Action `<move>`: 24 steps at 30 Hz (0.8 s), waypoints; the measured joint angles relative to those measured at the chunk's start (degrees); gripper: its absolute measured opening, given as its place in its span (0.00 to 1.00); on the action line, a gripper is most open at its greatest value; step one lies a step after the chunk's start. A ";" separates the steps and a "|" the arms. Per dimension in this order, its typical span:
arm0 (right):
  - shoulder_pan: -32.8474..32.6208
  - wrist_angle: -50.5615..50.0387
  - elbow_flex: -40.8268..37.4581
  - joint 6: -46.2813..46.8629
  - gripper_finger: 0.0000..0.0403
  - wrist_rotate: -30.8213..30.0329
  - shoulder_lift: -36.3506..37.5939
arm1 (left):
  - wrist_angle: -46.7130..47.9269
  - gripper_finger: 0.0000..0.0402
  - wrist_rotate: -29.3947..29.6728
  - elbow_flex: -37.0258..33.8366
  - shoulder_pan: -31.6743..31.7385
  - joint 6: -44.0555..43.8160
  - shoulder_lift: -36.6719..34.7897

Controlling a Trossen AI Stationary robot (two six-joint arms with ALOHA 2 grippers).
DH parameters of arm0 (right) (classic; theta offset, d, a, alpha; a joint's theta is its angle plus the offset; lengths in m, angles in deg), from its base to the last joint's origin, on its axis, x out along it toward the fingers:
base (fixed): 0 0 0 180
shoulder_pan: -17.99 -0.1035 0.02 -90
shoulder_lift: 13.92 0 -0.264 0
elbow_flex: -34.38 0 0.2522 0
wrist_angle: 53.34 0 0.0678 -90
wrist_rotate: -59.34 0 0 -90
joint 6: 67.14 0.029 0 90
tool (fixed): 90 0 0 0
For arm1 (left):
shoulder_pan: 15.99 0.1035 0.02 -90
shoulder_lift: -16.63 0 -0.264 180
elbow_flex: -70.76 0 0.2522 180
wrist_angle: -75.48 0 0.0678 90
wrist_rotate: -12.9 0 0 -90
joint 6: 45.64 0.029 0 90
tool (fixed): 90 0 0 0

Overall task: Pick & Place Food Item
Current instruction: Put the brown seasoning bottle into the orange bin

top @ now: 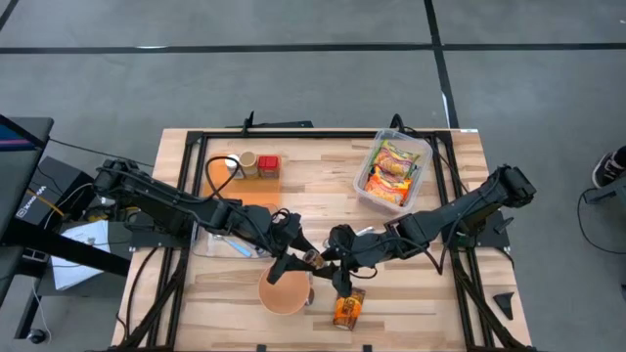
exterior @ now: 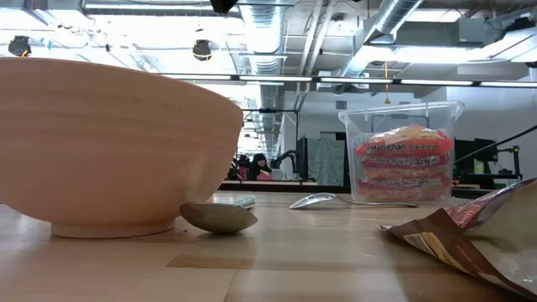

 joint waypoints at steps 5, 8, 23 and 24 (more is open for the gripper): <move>0.00 1.22 -0.02 0.58 0.53 -0.02 -0.04 | 0.11 0.46 0.08 0.04 -0.07 -1.21 -0.07; 0.02 1.21 -0.09 1.06 0.59 -0.30 -0.09 | 1.38 0.46 0.10 0.11 -0.07 -3.48 -0.23; -0.58 2.42 0.03 1.90 0.63 -1.76 1.93 | 10.44 0.46 5.62 -2.77 -3.78 -18.11 -1.22; -1.01 2.41 -0.03 1.28 0.63 -2.26 2.44 | 8.80 0.46 6.11 -3.71 -4.02 -20.38 -1.64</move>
